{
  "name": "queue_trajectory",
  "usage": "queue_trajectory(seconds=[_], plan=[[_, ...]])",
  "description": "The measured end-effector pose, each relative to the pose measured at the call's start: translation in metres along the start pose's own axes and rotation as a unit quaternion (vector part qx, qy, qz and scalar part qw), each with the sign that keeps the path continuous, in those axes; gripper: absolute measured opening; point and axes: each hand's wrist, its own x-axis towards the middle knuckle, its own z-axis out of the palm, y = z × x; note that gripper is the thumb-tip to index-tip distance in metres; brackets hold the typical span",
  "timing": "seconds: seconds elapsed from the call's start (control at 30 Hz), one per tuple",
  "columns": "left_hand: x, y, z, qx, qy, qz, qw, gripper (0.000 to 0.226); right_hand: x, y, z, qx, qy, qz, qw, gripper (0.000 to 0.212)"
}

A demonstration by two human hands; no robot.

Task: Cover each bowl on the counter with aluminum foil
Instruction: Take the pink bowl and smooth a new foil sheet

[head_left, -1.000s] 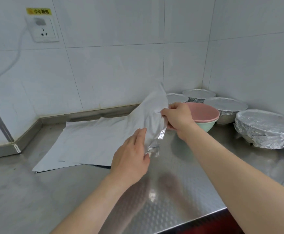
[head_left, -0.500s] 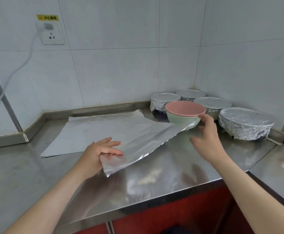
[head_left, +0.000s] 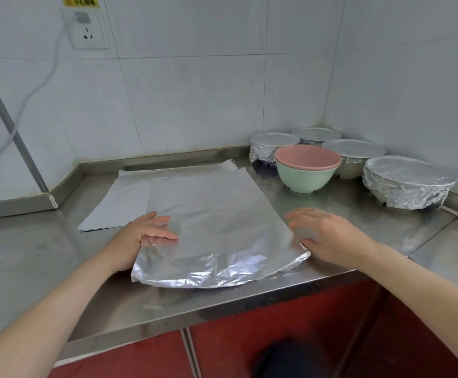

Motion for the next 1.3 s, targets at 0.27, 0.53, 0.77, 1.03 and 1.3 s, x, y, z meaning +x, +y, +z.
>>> queue_trajectory(seconds=[0.27, 0.53, 0.77, 1.03, 1.3], plan=[[0.005, -0.01, -0.023, 0.001, -0.108, -0.039, 0.993, 0.035, 0.005, -0.013, 0.006, 0.074, -0.063, 0.023, 0.995, 0.038], [-0.021, -0.002, -0.028, -0.089, 0.004, -0.006, 0.996, 0.051, 0.001, -0.02, 0.007, 0.177, -0.087, 0.091, 0.976, 0.048], [-0.015, -0.007, -0.025, -0.226, 0.045, -0.002, 0.973, 0.022, 0.009, -0.031, -0.006, 0.261, -0.275, 0.099, 0.92, 0.087], [-0.017, -0.01, -0.026, -0.296, 0.056, -0.024, 0.953, 0.034, 0.013, -0.033, 0.013, 0.228, -0.023, 0.076, 0.97, 0.046], [-0.026, -0.009, -0.024, -0.119, 0.045, -0.04, 0.991, 0.029, 0.005, -0.015, 0.024, 0.173, -0.025, 0.046, 0.984, 0.03]])
